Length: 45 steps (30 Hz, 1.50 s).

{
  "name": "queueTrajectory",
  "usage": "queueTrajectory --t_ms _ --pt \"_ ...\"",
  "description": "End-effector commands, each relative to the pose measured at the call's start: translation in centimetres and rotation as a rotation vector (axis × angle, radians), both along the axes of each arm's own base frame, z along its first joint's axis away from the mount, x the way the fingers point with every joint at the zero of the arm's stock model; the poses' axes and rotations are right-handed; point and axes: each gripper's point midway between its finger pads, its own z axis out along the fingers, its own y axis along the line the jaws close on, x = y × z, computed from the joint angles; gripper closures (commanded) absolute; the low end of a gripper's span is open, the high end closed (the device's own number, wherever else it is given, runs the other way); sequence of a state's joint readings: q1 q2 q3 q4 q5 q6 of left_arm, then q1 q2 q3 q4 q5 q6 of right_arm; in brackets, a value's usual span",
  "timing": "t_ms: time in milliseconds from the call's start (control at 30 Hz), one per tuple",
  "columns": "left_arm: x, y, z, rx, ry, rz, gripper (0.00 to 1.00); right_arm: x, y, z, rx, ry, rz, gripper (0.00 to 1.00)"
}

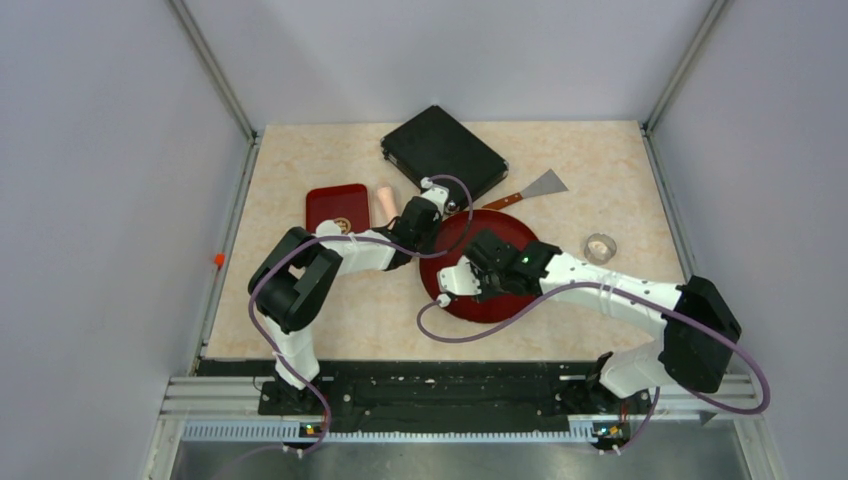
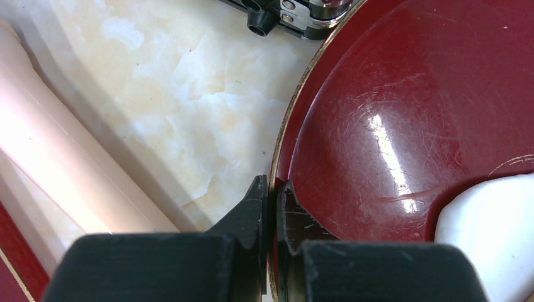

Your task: Roll out the dumpling wrappers from the dough

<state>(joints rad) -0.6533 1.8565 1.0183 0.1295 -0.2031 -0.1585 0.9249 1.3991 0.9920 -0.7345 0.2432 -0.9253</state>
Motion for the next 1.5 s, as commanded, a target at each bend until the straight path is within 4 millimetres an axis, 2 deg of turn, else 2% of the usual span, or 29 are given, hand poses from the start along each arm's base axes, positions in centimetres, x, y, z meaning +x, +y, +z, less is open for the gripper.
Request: queueTrajectory --t_ms 0,133,233,567,1000,1467 --pt "1.6 3.0 -0.3 0.101 -0.074 0.110 1.00 -1.6 -1.0 -3.8 -0.070 0.115 0.018 1.00" --pt "1.6 2.9 -0.2 0.098 -0.078 0.109 1.00 -3.1 -1.7 -5.2 -0.103 0.203 0.028 1.00" --pt "1.7 2.9 -0.1 0.096 -0.079 0.109 1.00 -3.6 -2.2 -6.0 -0.122 0.224 0.031 1.00" --pt "1.7 3.0 -0.1 0.098 -0.081 0.110 1.00 -2.7 -1.6 -7.9 -0.115 0.195 0.007 1.00" --pt "1.6 2.9 -0.1 0.096 -0.083 0.109 1.00 -2.8 -1.3 -8.9 -0.120 0.216 0.006 1.00" --pt "1.6 3.0 -0.1 0.095 -0.081 0.108 1.00 -1.8 -0.7 -9.7 -0.116 0.197 -0.009 1.00"
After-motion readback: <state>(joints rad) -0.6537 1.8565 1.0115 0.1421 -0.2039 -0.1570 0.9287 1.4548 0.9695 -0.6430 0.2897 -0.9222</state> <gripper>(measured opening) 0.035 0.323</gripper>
